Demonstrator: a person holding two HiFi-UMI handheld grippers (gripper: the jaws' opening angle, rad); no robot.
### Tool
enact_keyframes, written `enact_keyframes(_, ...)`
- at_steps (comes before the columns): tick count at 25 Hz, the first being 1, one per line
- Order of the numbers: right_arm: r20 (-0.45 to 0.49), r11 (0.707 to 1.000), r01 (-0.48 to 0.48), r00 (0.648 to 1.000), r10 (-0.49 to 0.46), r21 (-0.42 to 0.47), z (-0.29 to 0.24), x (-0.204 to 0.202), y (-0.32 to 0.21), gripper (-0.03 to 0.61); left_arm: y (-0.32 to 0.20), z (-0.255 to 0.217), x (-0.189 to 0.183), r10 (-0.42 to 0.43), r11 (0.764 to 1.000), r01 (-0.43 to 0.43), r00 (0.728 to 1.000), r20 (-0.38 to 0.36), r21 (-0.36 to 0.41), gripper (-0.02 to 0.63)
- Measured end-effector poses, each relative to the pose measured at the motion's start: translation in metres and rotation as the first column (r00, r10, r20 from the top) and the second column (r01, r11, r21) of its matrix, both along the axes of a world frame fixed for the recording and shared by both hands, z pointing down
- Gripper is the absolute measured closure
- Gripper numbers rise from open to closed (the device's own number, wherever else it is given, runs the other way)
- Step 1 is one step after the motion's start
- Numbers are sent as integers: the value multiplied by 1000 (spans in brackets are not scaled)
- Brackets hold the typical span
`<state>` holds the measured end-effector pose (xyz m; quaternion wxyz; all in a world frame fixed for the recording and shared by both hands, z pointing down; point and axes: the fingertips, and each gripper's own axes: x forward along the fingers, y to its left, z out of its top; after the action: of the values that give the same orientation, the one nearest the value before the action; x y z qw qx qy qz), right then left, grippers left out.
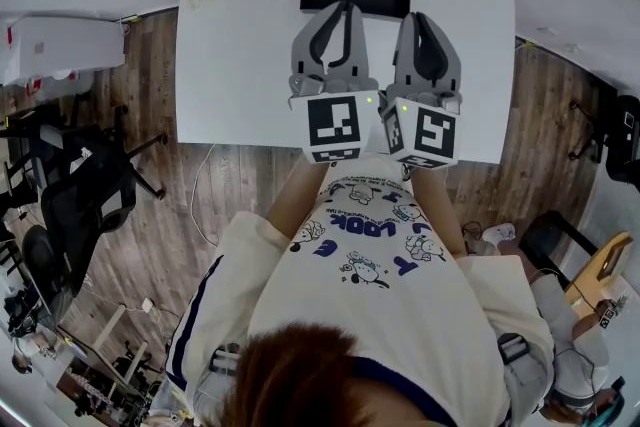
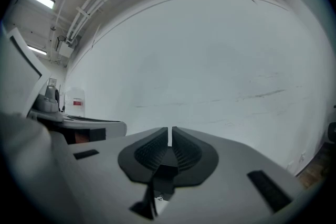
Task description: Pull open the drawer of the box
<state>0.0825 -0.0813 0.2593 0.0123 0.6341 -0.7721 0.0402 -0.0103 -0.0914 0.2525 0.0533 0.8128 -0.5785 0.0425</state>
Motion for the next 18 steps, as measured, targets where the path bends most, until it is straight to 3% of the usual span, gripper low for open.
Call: enact_keyframes(18,0,1000,-5,1000,5,-2,0,-2,-8,535,-9,0,1,5,1000,-5,1000,3,-7,575)
